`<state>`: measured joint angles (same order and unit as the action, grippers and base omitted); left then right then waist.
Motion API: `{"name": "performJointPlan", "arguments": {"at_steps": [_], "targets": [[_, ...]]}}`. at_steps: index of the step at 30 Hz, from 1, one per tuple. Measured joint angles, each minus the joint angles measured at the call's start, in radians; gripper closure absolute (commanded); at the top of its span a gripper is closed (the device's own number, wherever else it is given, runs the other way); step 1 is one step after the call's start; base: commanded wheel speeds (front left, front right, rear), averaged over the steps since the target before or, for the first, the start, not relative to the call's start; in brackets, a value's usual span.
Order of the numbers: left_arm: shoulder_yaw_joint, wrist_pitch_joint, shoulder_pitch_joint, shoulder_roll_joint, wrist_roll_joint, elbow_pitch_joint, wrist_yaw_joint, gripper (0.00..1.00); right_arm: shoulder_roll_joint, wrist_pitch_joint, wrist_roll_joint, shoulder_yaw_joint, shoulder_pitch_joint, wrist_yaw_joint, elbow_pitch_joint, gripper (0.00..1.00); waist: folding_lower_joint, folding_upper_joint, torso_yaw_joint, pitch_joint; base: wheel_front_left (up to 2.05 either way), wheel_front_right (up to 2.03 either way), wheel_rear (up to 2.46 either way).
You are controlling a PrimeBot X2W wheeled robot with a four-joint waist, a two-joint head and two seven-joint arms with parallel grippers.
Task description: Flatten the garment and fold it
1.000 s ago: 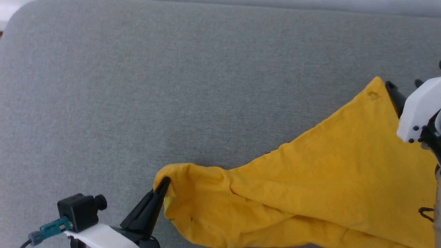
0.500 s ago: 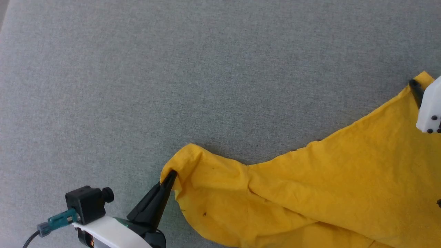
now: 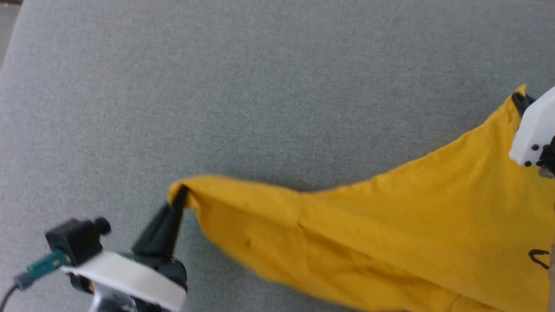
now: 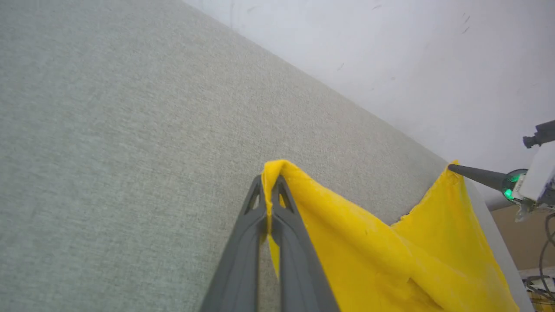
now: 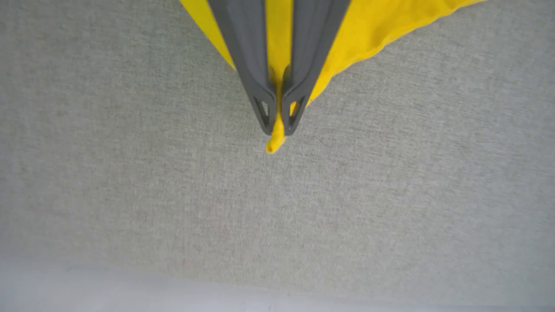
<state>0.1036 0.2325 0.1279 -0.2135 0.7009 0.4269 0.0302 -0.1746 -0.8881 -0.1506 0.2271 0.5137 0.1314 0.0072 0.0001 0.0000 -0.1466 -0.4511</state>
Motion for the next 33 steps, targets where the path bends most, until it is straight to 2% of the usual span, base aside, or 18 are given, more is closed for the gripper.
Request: {"name": "performJointPlan", "arguments": {"at_steps": [4, 5, 8, 10, 11, 14, 15, 21, 27, 33], "targets": [[-0.036, -0.039, -0.088, 0.01, -0.058, -0.044, -0.053, 1.0, 0.039, 0.078, -0.033, 0.02, 0.0, 0.0, -0.026, 1.0, 0.0, 0.0001, 0.014, 0.045, 0.0, 0.0, 0.0], [-0.049, -0.049, -0.156, 0.015, -0.091, -0.074, -0.085, 1.0, 0.058, 0.114, -0.048, 0.026, 0.001, 0.0, -0.038, 1.0, -0.0001, 0.0, 0.022, 0.072, 0.0, 0.0, 0.0], [-0.06, -0.054, -0.29, 0.008, -0.139, -0.127, -0.114, 1.0, 0.075, 0.166, -0.07, 0.023, 0.022, 0.0, -0.044, 1.0, -0.0001, 0.0, 0.035, 0.114, 0.0, 0.0, 0.0], [-0.058, -0.053, -0.339, -0.002, -0.158, -0.144, -0.117, 1.0, 0.08, 0.184, -0.074, 0.021, 0.033, 0.0, -0.046, 1.0, -0.0001, 0.0, 0.04, 0.129, 0.0, 0.0, 0.0], [-0.054, -0.044, -0.444, -0.022, -0.176, -0.182, -0.116, 1.0, 0.085, 0.218, -0.083, 0.014, 0.063, 0.0, -0.045, 1.0, -0.0001, 0.0, 0.05, 0.159, 0.0, 0.0, 0.0], [-0.043, -0.02, -0.593, -0.051, -0.209, -0.23, -0.111, 1.0, 0.089, 0.267, -0.09, -0.001, 0.122, 0.0, -0.033, 1.0, -0.0001, 0.0, 0.066, 0.204, 0.0, 0.0, 0.0], [-0.043, -0.02, -0.593, -0.051, -0.209, -0.23, -0.111, 1.0, 0.089, 0.267, -0.09, -0.001, 0.122, 0.0, -0.033, 1.0, -0.0001, 0.0, 0.066, 0.204, 0.0, 0.0, 0.0], [-0.034, 0.038, -0.837, -0.107, -0.244, -0.322, -0.102, 1.0, 0.09, 0.335, -0.091, -0.042, 0.243, 0.0, 0.017, 1.0, -0.0002, 0.0001, 0.104, 0.291, 0.0, 0.0, 0.0], [-0.026, 0.105, -1.01, -0.134, -0.255, -0.391, -0.1, 1.0, 0.084, 0.341, -0.1, -0.091, 0.344, 0.0, 0.064, 1.0, -0.0003, 0.0, 0.148, 0.369, 0.0, 0.0, 0.0], [-0.006, 0.2, -1.117, -0.138, -0.247, -0.426, -0.093, 1.0, 0.082, 0.279, -0.112, -0.109, 0.392, 0.0, 0.061, 1.0, -0.0003, 0.0, 0.185, 0.426, 0.0, 0.0, 0.0]]}}
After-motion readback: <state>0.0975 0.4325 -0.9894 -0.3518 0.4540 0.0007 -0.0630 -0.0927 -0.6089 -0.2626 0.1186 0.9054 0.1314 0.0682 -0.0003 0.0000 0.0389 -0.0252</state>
